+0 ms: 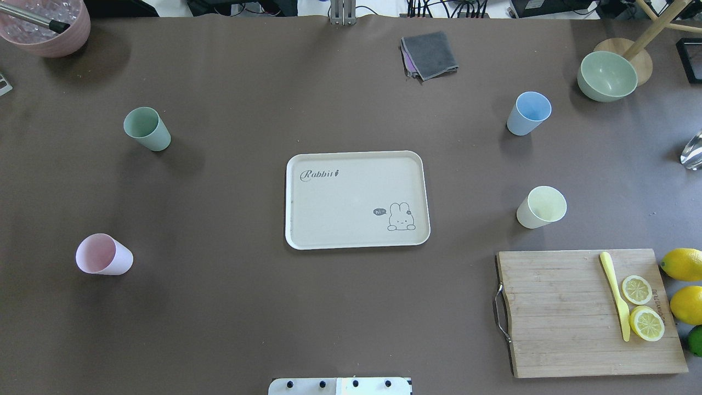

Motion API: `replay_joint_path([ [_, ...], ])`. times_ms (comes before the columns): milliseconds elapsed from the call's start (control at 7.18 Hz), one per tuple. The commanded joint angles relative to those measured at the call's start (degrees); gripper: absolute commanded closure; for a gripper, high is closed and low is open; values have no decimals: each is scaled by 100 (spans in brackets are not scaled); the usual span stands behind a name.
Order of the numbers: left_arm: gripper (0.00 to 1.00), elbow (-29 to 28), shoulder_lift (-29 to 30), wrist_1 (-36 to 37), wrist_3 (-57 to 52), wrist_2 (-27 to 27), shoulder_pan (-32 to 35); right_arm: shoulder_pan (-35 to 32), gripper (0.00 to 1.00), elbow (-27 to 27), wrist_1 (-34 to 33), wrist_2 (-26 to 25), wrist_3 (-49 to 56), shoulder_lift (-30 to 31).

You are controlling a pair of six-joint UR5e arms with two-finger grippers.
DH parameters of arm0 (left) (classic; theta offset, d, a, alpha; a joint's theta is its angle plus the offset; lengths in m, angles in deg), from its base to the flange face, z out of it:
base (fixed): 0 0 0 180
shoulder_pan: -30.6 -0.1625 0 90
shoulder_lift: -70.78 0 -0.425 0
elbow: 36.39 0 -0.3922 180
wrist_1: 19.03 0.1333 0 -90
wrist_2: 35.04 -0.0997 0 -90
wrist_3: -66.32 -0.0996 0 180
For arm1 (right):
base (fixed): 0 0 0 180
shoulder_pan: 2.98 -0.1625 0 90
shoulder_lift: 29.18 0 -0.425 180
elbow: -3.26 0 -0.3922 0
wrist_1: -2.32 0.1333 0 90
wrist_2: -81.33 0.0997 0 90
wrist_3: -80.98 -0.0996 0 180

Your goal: Place all cups on tray

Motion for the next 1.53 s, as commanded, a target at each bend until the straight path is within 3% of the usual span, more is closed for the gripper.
replay_joint_path([
  [0,2,34,3,-123,-4,2,-9,116,0,19,3,7,-125,-96],
  [418,2,577,-67,-185,597,-7,-402,966,0,736,21,-11,-1647,-264],
  [696,2,1270,-225,-193,1827,-69,-1087,1773,0,1143,928,-98,-3325,-203],
  [975,2,1807,-216,-193,3145,-225,-1851,2862,0,1188,2021,-641,-4987,-237],
  [1253,2,2099,-190,-193,3755,-385,-2345,3699,0,1600,2060,-985,-5608,-212],
  [1392,2,2169,-181,-193,3801,-385,-2408,4190,0,1645,2060,-1395,-6063,-220],
])
